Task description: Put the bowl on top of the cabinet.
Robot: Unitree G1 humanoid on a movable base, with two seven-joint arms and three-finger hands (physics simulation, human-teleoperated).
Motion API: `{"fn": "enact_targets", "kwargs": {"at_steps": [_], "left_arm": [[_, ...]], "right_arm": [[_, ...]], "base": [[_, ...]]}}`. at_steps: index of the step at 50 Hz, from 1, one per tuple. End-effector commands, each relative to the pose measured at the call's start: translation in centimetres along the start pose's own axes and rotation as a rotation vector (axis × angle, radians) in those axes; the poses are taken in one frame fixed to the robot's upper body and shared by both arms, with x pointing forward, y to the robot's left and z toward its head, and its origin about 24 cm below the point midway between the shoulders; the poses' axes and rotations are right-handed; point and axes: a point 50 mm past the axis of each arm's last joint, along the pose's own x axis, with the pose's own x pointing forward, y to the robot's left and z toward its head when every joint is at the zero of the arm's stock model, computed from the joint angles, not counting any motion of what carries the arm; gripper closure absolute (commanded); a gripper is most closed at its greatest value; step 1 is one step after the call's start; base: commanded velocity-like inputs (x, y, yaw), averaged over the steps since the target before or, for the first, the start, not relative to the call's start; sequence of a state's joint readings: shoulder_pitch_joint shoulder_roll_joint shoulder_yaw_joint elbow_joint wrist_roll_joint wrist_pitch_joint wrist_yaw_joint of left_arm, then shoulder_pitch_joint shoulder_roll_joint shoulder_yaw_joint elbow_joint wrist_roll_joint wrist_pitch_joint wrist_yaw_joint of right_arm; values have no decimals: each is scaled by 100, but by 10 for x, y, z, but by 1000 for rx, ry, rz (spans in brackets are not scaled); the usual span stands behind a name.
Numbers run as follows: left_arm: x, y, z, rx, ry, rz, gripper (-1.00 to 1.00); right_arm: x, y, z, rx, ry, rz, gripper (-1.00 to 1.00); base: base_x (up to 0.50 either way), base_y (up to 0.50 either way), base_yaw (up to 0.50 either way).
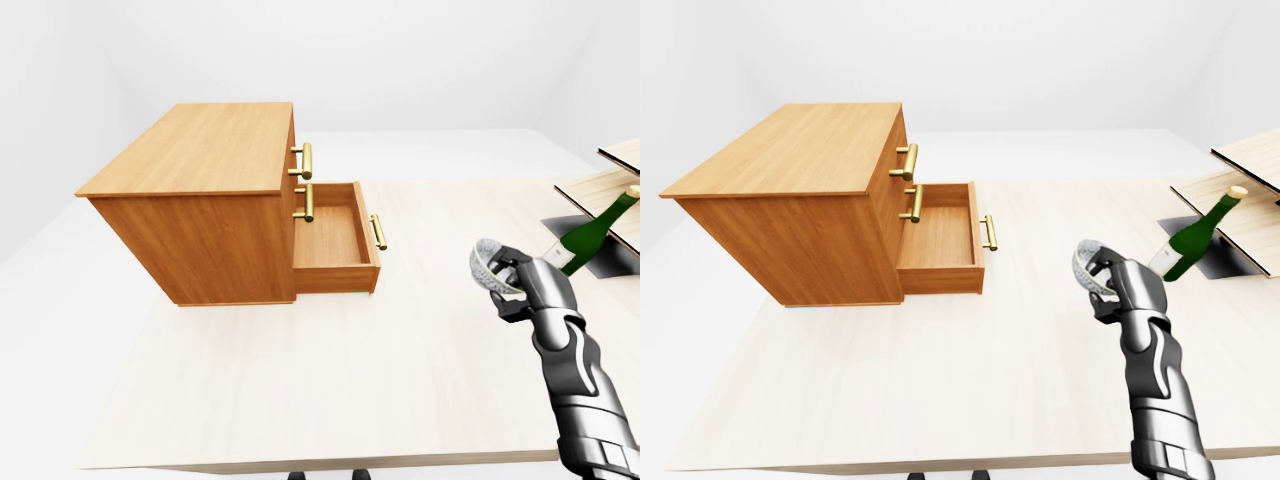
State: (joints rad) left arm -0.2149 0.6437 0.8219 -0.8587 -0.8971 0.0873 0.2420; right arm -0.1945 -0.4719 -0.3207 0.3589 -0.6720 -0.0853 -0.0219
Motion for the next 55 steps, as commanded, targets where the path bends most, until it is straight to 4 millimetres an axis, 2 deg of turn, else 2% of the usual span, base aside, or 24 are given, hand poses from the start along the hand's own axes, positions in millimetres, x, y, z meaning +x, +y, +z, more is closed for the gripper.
{"fn": "enact_targets", "kwargs": {"at_steps": [1,11,28,36,47,55], "left_arm": [[0,-1,0,2,-1,-1,-100],[0,0,0,5,-4,-3,-100],[0,1,0,9,-1,-2,-100],[0,1,0,6,-2,-1,-100],[1,2,1,4,-4,3,-100],[1,2,2,0,-4,5,-100]], "right_arm": [[2,-35,40,-10,-150,-74,100],[4,-51,64,-27,-209,-82,100],[23,-82,117,-32,-303,-95,100],[32,-82,136,-43,-335,-89,100],[39,-83,173,-41,-422,-85,100],[44,-92,196,-41,-468,-92,100]], "base": [[0,0,0],[0,0,0],[0,0,0],[0,0,0],[0,0,0],[0,0,0]]}}
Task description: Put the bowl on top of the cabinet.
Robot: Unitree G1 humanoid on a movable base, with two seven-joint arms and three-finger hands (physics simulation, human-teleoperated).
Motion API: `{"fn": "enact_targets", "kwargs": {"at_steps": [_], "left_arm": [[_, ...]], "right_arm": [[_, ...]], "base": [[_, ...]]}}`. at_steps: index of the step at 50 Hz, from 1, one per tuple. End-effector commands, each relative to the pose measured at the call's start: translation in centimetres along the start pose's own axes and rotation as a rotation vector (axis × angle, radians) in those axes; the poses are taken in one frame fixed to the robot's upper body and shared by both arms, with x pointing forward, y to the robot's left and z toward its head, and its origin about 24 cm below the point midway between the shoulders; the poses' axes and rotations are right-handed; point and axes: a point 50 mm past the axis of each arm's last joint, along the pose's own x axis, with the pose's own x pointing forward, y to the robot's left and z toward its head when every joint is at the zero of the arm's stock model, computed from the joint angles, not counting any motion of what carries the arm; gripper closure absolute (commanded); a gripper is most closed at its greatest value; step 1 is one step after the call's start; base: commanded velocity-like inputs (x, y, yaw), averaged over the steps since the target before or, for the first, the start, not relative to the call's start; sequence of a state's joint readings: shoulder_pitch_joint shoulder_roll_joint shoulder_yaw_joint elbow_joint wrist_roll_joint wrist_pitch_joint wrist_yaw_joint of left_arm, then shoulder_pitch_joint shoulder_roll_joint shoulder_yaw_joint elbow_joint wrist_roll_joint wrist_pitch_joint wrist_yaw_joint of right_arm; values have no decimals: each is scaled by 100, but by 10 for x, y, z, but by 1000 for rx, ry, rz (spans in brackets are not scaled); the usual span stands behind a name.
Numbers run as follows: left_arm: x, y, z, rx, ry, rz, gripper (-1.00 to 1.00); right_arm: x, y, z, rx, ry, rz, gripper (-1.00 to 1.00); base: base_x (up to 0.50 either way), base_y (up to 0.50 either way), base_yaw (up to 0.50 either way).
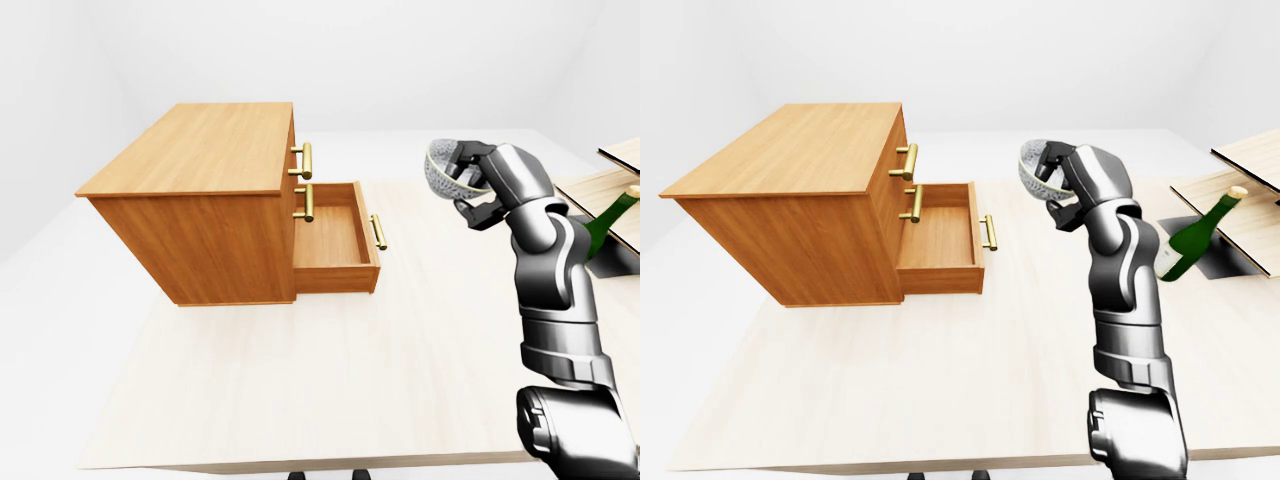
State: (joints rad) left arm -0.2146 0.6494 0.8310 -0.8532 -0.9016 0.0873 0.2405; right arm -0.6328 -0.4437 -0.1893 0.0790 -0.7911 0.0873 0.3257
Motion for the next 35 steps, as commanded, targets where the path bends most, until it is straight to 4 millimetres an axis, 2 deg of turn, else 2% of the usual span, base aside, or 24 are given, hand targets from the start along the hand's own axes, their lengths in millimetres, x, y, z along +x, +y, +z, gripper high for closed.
{"fn": "enact_targets", "kwargs": {"at_steps": [1,17,35], "left_arm": [[0,0,1,-4,0,3,-100],[0,0,-1,3,5,0,-100],[1,1,1,-8,1,5,-100]], "right_arm": [[19,-14,29,4,-79,-38,100],[35,-24,64,-14,-161,-24,100],[50,-22,106,-1,-246,7,100]], "base": [[0,0,0],[0,0,0],[0,0,0]]}}
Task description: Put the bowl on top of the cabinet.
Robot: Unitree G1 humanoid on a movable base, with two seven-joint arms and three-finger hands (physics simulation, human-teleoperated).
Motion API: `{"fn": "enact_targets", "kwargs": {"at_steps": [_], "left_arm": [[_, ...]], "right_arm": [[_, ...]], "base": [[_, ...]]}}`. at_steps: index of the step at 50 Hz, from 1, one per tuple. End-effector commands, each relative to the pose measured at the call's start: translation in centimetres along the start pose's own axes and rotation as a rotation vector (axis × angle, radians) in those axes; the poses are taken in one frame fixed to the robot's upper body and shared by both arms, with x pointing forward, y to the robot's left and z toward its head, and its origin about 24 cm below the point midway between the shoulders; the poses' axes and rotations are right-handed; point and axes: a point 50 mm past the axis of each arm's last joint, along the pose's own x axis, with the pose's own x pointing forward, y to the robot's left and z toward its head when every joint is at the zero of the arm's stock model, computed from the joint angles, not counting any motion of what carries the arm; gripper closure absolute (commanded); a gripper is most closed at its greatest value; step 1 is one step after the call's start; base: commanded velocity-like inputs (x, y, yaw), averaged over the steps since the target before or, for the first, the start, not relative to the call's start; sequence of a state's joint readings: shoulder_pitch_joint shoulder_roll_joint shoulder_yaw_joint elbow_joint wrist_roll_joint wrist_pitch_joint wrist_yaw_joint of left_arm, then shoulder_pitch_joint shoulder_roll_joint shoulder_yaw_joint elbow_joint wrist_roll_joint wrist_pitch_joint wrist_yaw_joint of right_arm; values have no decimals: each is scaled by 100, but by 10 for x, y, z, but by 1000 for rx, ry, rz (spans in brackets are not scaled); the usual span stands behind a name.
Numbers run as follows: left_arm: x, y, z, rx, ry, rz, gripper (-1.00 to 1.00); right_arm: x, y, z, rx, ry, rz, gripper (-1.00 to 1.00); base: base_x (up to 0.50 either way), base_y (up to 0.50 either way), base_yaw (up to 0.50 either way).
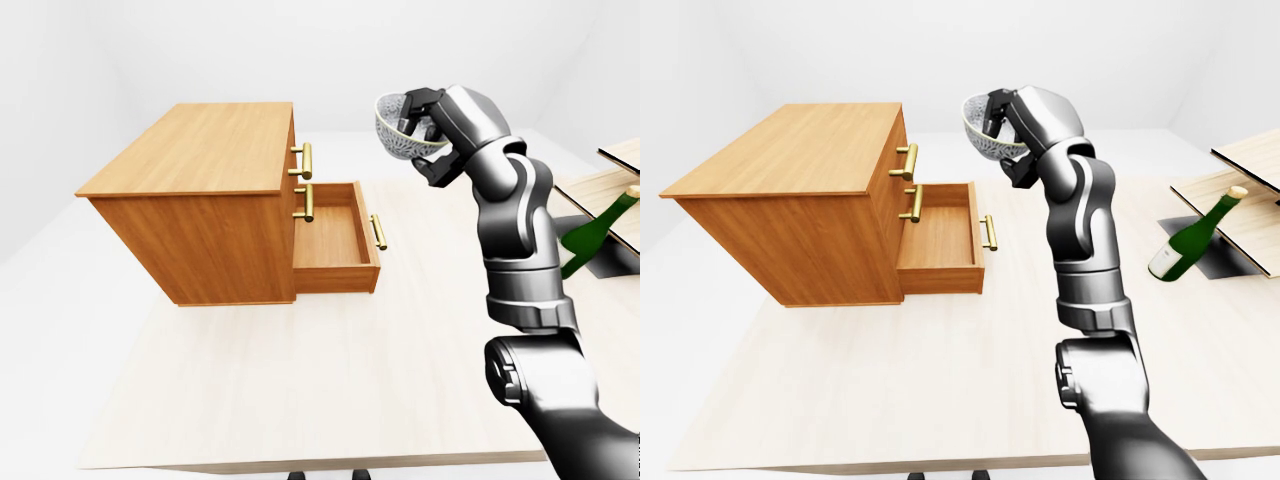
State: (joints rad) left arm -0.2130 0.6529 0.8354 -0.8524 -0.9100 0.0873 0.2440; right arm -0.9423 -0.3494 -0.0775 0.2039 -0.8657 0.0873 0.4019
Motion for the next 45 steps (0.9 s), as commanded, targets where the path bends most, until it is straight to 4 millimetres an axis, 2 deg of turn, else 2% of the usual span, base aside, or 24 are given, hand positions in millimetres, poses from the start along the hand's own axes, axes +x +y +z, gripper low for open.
{"fn": "enact_targets", "kwargs": {"at_steps": [1,18,26,35,45], "left_arm": [[1,0,0,-5,1,2,-100],[1,1,2,-17,1,9,-100],[2,2,2,-22,4,15,-100],[2,2,1,-19,7,16,-100],[2,2,2,-21,6,15,-100]], "right_arm": [[14,-4,25,14,-60,-12,100],[31,0,57,29,-119,12,100],[38,4,66,31,-127,25,100],[45,4,91,33,-178,33,100],[53,4,104,41,-191,36,100]], "base": [[0,0,0],[0,0,0],[0,0,0],[0,0,0],[0,0,0]]}}
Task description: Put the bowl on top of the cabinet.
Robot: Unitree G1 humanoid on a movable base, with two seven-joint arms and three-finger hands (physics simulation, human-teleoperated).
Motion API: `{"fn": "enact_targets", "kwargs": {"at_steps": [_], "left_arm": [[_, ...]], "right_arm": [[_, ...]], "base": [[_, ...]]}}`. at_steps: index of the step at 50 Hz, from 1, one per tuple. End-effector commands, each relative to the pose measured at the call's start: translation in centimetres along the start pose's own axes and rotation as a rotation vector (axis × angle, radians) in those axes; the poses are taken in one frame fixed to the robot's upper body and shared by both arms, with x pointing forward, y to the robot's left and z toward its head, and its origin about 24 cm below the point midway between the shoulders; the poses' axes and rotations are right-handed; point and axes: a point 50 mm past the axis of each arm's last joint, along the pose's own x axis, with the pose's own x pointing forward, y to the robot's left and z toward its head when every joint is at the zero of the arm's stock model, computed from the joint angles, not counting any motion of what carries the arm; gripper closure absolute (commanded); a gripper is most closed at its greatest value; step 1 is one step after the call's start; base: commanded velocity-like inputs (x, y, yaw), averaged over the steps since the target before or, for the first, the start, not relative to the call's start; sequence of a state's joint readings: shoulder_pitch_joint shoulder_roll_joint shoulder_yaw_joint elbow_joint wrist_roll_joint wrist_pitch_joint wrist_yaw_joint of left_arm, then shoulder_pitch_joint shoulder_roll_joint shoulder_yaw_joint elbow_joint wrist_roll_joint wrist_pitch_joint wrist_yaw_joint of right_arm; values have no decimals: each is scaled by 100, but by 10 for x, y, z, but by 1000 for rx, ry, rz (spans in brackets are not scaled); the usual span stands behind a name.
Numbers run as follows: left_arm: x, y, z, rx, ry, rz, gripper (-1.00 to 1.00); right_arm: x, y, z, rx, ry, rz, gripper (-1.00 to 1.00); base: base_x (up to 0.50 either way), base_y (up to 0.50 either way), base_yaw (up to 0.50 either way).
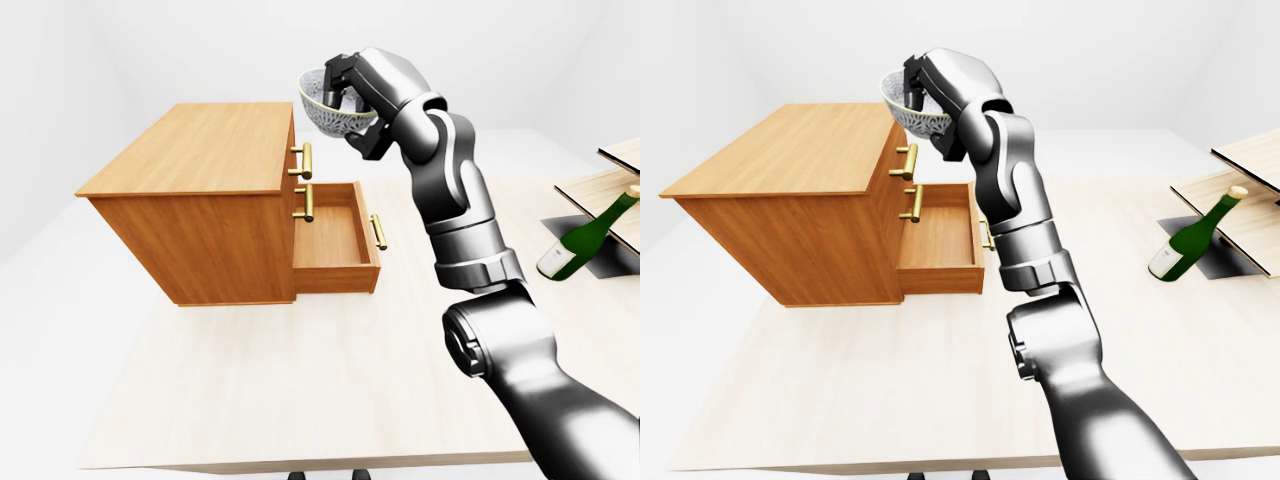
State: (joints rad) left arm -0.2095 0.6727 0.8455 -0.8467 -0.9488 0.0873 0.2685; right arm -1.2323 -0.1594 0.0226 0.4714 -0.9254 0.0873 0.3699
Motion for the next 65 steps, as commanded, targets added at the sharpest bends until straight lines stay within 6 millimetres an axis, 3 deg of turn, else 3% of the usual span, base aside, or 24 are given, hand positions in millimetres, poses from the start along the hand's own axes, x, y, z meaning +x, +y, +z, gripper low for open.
{"fn": "enact_targets", "kwargs": {"at_steps": [1,20,65], "left_arm": [[0,1,0,0,1,2,-100],[1,0,0,-5,3,3,-100],[-1,-2,-2,-6,2,-4,-100]], "right_arm": [[11,-5,17,15,-30,-28,100],[23,0,32,19,-42,-12,100],[22,28,76,54,-152,36,100]], "base": [[0,0,0],[0,0,0],[0,0,0]]}}
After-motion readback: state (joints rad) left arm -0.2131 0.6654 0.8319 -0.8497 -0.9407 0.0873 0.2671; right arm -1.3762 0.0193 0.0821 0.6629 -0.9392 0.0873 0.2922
